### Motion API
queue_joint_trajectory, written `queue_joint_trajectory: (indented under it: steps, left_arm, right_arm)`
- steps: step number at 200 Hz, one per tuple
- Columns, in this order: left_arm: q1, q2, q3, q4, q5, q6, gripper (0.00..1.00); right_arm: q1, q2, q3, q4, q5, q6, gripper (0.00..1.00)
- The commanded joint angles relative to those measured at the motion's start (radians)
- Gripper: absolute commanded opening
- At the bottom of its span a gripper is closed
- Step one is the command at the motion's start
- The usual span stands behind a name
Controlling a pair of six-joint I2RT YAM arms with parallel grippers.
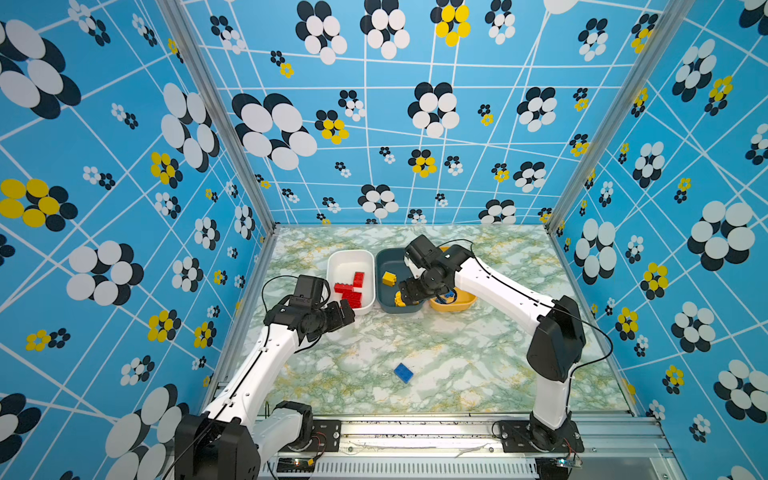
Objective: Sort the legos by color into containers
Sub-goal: 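Move the right gripper back and lower it onto the last blue brick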
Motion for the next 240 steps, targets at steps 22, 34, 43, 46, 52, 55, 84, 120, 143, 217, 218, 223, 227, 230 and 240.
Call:
queue_joint_trajectory:
  steps: [22,34,43,46,52,55,84,120,143,217,218,223,227,230,240]
  left_arm:
    - [0.008,0.02,0.034,-0.001,-0.007,0.031,0.99]
    - [0.009,0.022,0.033,-0.003,-0.004,0.035,0.99]
    - [0.009,0.022,0.032,-0.006,-0.004,0.039,0.99]
    - [0.008,0.022,0.03,-0.006,-0.004,0.039,0.99]
    - [0.008,0.021,0.031,-0.009,-0.004,0.041,0.99]
    - [0.008,0.021,0.03,-0.009,-0.004,0.042,0.99]
    - [0.009,0.017,0.019,-0.018,-0.006,0.044,0.99]
    - [0.031,-0.007,-0.007,-0.027,0.014,0.041,0.99]
    - [0.05,-0.022,-0.027,-0.028,0.03,0.039,0.99]
    - [0.081,-0.04,-0.071,0.013,0.074,0.031,0.99]
    - [0.082,-0.04,-0.071,0.014,0.074,0.032,0.99]
    - [0.082,-0.041,-0.072,0.014,0.076,0.033,0.99]
    - [0.083,-0.041,-0.072,0.014,0.076,0.036,0.99]
    - [0.084,-0.042,-0.074,0.014,0.077,0.038,0.99]
    - [0.085,-0.041,-0.075,0.016,0.08,0.043,0.99]
  right_arm:
    - [0.079,-0.107,-0.214,0.067,0.019,0.012,0.93]
    - [0.1,-0.132,-0.26,0.083,0.021,0.018,0.93]
    - [0.118,-0.145,-0.288,0.091,0.022,0.019,0.93]
    - [0.122,-0.149,-0.295,0.093,0.023,0.019,0.93]
    - [0.134,-0.154,-0.31,0.096,0.025,0.018,0.93]
    - [0.141,-0.156,-0.317,0.099,0.026,0.017,0.93]
    - [0.19,-0.161,-0.371,0.115,0.028,0.008,0.93]
    - [0.259,-0.146,-0.409,0.137,0.029,-0.01,0.93]
    - [0.301,-0.127,-0.419,0.15,0.019,-0.017,0.93]
    - [0.37,-0.038,-0.39,0.139,0.017,-0.038,0.92]
    - [0.37,-0.038,-0.389,0.139,0.017,-0.038,0.92]
    - [0.371,-0.031,-0.388,0.136,0.016,-0.039,0.92]
    - [0.371,-0.026,-0.387,0.134,0.017,-0.04,0.92]
    - [0.373,-0.023,-0.386,0.133,0.017,-0.041,0.92]
    - [0.375,-0.012,-0.385,0.129,0.017,-0.044,0.92]
